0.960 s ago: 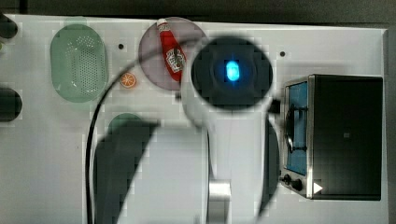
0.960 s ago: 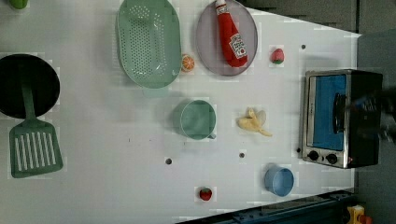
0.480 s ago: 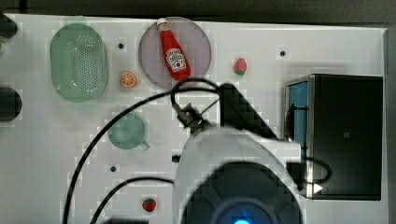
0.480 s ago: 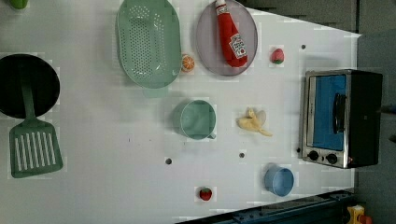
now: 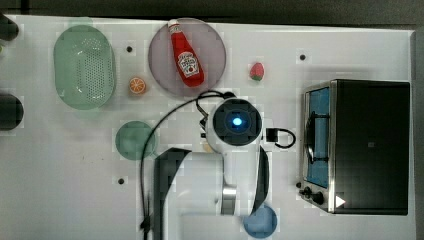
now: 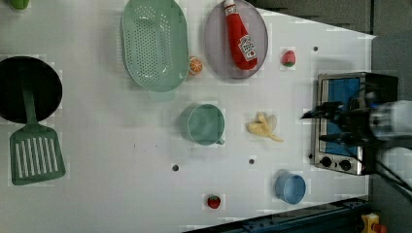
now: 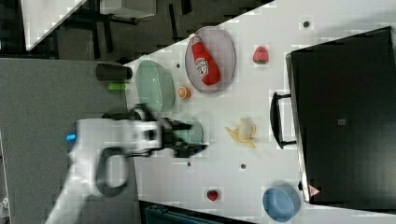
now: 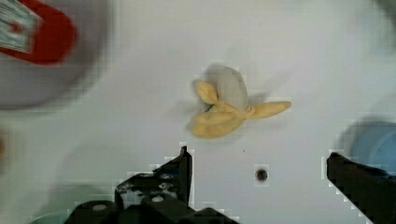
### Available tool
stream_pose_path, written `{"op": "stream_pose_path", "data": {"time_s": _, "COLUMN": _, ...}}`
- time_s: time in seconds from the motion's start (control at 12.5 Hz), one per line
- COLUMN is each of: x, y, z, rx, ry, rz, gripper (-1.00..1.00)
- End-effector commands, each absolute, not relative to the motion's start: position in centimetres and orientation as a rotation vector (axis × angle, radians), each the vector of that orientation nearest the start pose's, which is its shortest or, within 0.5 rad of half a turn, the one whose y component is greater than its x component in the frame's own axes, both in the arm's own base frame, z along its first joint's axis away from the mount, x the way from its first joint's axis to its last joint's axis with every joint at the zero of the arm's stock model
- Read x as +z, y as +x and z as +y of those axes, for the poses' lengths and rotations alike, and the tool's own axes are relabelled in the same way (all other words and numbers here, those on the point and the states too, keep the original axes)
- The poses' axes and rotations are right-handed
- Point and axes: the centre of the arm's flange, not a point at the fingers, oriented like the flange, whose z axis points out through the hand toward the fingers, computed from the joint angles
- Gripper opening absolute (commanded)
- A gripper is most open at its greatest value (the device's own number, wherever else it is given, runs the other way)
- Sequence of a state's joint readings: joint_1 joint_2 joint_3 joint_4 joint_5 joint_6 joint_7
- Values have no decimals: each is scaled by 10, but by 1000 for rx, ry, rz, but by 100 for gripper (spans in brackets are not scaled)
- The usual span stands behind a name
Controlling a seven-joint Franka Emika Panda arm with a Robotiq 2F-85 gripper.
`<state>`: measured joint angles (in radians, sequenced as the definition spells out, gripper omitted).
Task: Pick Banana and place it in mug.
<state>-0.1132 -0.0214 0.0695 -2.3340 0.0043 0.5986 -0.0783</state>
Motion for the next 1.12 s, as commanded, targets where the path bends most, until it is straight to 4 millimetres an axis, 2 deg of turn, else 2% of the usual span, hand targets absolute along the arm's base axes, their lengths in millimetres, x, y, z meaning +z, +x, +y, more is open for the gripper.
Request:
{"op": "stream_pose_path", "data": {"time_s": 0.08, "x": 302, "y": 484, "z": -28, "rx": 167, "ry": -3022, "rz": 889, "gripper": 100}}
{"op": "stream_pose_path", "data": {"time_s": 0.4, "x": 231, "y": 481, "z": -28, "rx": 129, "ry": -3063, "rz": 665, "gripper": 100}}
{"op": "stream_pose_path", "data": {"time_s": 0.64, "x": 188, "y": 478, "z": -26, "rx": 103, "ry": -3058, "rz": 659, "gripper": 100}}
{"op": "stream_pose_path", "data": {"time_s": 0.96, "x": 156, "y": 474, "z": -26, "rx": 117, "ry": -3054, "rz": 667, "gripper": 98}}
{"op": "stream_pose_path", "data": {"time_s": 1.04, "x": 154, "y": 476, "z": -26, "rx": 83, "ry": -3051, "rz": 666, "gripper": 72}}
{"op": "stream_pose_path", "data": {"time_s": 1.12, "x": 153, "y": 475, "z": -27, "rx": 67, "ry": -3050, "rz": 670, "gripper": 54}}
